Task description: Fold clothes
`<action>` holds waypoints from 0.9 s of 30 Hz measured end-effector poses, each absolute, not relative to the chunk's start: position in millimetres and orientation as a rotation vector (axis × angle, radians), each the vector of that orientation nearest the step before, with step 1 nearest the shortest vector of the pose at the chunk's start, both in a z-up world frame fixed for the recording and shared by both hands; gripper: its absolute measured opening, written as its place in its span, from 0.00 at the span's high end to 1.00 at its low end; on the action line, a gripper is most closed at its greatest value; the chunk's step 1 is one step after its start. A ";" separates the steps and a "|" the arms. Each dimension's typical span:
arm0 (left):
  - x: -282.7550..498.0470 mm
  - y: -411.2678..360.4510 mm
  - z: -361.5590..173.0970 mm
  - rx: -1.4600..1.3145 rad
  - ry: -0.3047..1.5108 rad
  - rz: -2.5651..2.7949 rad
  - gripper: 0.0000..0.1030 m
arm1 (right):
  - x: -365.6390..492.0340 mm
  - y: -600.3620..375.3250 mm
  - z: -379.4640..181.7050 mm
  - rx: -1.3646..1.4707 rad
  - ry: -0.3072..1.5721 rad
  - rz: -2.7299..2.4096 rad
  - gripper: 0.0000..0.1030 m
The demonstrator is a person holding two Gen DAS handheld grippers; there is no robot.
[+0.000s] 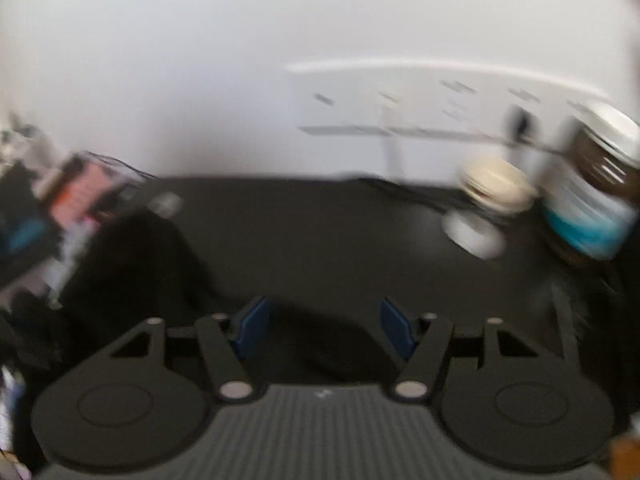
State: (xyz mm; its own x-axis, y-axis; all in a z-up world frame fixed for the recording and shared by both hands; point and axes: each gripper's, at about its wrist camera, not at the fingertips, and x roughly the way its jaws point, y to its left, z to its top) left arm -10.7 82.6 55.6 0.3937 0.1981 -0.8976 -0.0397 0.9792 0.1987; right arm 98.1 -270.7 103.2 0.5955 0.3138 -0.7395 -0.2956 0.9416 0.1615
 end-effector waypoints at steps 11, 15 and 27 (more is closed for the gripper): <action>4.0 -4.6 39.8 0.355 1.138 -0.008 0.00 | 22.1 -293.3 84.5 0.007 0.879 0.434 0.40; -5.3 -12.2 13.0 0.388 1.157 0.007 0.00 | 17.1 -287.5 82.3 0.101 0.877 0.523 0.35; -4.4 15.5 9.1 0.270 1.239 -0.003 0.00 | 47.8 -276.5 66.4 0.272 0.990 0.578 0.95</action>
State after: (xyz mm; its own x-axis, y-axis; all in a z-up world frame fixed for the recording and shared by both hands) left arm -4.4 15.5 9.1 0.3299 0.1438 -0.9330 0.1486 0.9681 0.2018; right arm 47.8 -276.5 66.4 0.4155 0.5729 -0.7065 -0.3334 0.8186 0.4677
